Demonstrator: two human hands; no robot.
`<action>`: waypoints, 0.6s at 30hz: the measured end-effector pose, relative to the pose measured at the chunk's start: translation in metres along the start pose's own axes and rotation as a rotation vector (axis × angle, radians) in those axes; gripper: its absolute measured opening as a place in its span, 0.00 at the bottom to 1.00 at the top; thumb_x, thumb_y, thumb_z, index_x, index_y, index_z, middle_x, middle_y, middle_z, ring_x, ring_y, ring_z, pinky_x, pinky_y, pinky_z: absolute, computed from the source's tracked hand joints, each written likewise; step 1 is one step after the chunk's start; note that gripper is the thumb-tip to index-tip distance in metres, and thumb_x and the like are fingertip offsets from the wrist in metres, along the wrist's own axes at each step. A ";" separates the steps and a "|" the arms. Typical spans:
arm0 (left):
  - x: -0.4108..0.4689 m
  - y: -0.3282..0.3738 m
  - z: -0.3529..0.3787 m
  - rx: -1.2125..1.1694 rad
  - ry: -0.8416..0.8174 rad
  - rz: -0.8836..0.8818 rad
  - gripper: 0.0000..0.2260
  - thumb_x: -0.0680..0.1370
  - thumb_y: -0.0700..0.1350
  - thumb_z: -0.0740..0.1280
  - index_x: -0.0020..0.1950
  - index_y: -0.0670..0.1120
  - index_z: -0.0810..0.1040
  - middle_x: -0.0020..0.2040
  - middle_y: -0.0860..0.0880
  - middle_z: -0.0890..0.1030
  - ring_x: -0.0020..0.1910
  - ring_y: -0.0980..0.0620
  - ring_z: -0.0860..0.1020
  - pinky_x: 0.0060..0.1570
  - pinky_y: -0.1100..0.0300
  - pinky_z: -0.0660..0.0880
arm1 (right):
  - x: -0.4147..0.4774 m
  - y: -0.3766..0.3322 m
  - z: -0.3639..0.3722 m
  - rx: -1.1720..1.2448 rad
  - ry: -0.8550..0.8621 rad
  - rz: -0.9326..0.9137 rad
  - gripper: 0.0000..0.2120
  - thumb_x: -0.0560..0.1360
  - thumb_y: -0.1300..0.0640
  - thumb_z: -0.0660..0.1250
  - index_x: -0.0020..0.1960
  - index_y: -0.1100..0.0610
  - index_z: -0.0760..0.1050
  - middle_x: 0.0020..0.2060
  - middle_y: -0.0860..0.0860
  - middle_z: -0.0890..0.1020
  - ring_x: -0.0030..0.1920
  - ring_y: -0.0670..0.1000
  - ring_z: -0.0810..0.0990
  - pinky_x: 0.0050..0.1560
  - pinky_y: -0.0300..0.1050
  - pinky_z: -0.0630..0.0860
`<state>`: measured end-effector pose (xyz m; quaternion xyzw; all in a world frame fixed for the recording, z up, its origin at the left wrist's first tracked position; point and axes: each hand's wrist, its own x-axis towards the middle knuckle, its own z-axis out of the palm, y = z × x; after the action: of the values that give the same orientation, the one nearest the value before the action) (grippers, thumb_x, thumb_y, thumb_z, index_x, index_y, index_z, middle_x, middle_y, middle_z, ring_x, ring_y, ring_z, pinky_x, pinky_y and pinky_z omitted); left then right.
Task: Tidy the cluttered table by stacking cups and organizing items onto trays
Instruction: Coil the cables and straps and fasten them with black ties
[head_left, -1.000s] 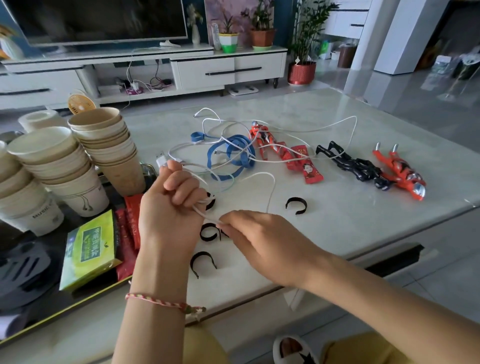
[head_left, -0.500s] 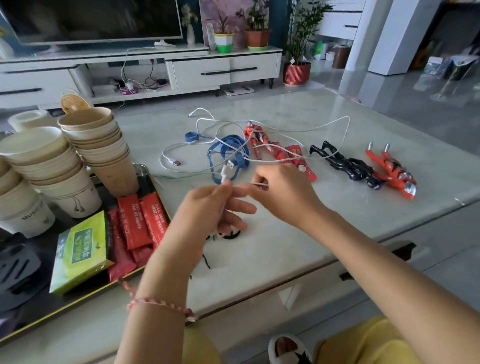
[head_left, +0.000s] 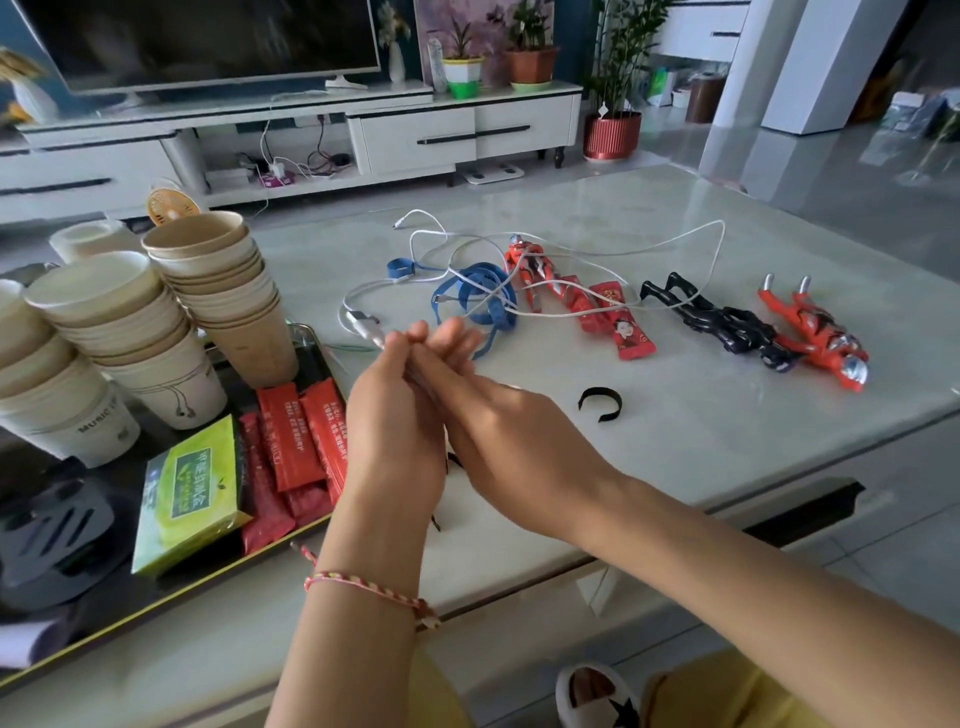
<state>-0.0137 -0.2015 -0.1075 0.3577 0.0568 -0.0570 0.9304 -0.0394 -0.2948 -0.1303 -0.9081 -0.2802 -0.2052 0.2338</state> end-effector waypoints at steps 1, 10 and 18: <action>0.002 0.005 -0.001 -0.054 -0.015 0.024 0.13 0.82 0.42 0.50 0.39 0.46 0.68 0.28 0.52 0.77 0.29 0.54 0.77 0.39 0.64 0.71 | -0.001 0.000 0.000 -0.002 -0.001 -0.026 0.24 0.76 0.67 0.59 0.72 0.60 0.63 0.48 0.61 0.80 0.41 0.62 0.78 0.36 0.52 0.74; -0.001 0.025 -0.015 -0.257 -0.213 -0.018 0.07 0.75 0.41 0.55 0.39 0.47 0.70 0.23 0.55 0.64 0.20 0.58 0.61 0.24 0.69 0.59 | -0.005 0.024 -0.007 0.202 -0.140 0.066 0.10 0.81 0.57 0.57 0.48 0.62 0.74 0.37 0.55 0.79 0.38 0.55 0.75 0.41 0.50 0.70; -0.007 0.029 -0.015 -0.015 -0.376 -0.156 0.07 0.73 0.44 0.56 0.39 0.46 0.72 0.22 0.55 0.62 0.21 0.58 0.51 0.23 0.68 0.52 | 0.002 0.045 -0.013 0.119 -0.260 0.203 0.23 0.74 0.41 0.62 0.33 0.60 0.72 0.32 0.52 0.76 0.40 0.52 0.73 0.52 0.48 0.67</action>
<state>-0.0170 -0.1692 -0.0987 0.3284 -0.0898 -0.1944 0.9199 -0.0136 -0.3343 -0.1332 -0.9353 -0.2264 -0.0442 0.2685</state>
